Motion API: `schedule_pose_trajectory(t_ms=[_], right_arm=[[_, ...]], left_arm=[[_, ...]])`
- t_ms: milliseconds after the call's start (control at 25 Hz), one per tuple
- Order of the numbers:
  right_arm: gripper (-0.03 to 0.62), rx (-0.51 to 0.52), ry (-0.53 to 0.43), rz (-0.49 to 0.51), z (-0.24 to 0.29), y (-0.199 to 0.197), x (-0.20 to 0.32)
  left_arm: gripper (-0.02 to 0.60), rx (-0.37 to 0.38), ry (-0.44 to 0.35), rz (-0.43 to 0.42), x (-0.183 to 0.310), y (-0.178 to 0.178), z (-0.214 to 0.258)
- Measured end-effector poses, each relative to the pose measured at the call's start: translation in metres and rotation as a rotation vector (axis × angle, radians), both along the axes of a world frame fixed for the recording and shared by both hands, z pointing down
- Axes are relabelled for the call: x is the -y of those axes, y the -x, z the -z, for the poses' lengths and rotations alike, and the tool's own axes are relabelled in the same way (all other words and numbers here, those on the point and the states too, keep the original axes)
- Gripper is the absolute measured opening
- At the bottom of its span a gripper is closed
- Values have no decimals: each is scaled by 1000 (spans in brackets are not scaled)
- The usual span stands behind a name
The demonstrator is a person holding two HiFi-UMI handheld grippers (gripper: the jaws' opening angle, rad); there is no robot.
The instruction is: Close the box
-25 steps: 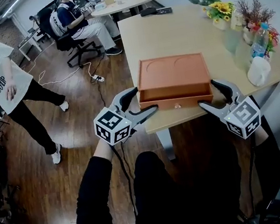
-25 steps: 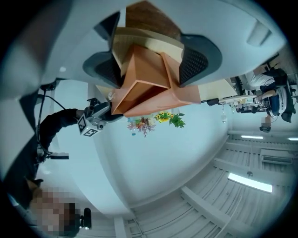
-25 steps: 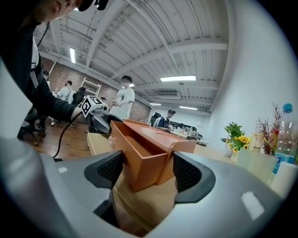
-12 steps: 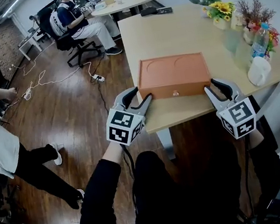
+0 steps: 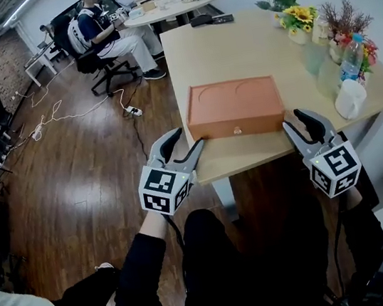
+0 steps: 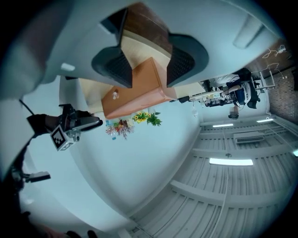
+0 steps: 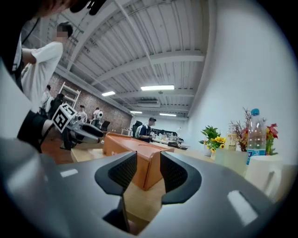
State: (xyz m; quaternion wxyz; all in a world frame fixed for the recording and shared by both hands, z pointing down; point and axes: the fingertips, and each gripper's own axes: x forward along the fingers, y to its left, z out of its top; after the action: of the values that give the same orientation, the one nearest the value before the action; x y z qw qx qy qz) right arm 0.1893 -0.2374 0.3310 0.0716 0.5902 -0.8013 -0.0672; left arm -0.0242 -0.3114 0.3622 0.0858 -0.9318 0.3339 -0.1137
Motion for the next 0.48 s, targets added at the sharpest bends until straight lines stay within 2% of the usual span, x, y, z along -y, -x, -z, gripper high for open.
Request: schedule_pose_trajectory(t_ms=[120,320,480], right_arm=[[144,117,-55,7,26,-3,-30],[144,253,-137,12,48,7,-74],[146,318,-159,27,43,27,-101]], left_arm=[[219,-106,-38,10,-37,15,27],[219,-305,-79,10,-105,22,64],[219,-400,-104,39,-138,27,70]])
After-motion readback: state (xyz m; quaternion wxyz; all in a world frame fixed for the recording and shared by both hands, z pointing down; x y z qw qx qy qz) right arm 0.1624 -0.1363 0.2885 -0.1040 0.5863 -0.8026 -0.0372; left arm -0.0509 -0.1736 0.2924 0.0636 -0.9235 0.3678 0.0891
